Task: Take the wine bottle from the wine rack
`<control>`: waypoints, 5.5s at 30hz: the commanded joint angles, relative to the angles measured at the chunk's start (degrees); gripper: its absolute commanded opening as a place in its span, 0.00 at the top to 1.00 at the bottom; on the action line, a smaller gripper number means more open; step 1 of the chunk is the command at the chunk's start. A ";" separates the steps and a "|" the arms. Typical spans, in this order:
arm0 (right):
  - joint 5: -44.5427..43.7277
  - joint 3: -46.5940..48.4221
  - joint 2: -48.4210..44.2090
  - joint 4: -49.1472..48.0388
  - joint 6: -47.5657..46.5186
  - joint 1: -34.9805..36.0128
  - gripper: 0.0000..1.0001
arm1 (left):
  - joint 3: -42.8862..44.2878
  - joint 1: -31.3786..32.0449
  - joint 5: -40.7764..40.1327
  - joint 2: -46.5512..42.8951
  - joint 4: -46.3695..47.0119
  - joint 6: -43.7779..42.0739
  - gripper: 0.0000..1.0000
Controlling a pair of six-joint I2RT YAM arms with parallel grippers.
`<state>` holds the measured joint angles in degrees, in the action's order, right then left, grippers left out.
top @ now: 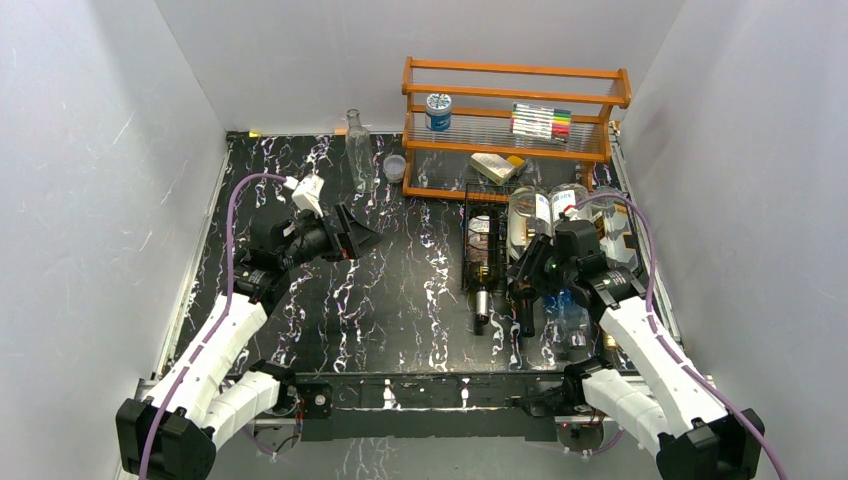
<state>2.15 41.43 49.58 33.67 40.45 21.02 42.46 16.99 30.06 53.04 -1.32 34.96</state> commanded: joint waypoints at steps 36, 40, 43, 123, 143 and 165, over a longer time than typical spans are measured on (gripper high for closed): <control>11.29 17.65 -5.59 -7.52 -7.63 -0.10 1.00 | 3.32 0.29 2.43 1.73 -0.09 -0.56 0.02; 22.22 27.42 3.00 -3.53 -11.04 -0.02 1.00 | 4.04 0.24 3.53 2.18 -0.74 -3.42 0.02; 32.74 32.95 11.66 -1.10 -11.15 0.15 1.00 | 5.23 0.33 5.45 1.59 -2.71 -8.42 0.02; -11.41 24.64 1.77 7.60 -4.48 17.72 0.02 | -9.64 22.45 -34.73 9.36 34.10 -42.84 1.00; -18.34 29.36 -4.46 7.83 -16.45 17.75 0.02 | 16.33 -6.27 -43.30 32.32 34.95 -32.79 1.00; -19.14 28.30 -4.86 11.02 -15.32 17.77 0.02 | 39.74 -10.05 -35.17 57.52 37.20 -31.39 1.00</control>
<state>-16.95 70.28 44.99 46.57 25.21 38.74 78.67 6.74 -8.10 111.09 31.90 1.67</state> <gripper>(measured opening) 0.981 0.385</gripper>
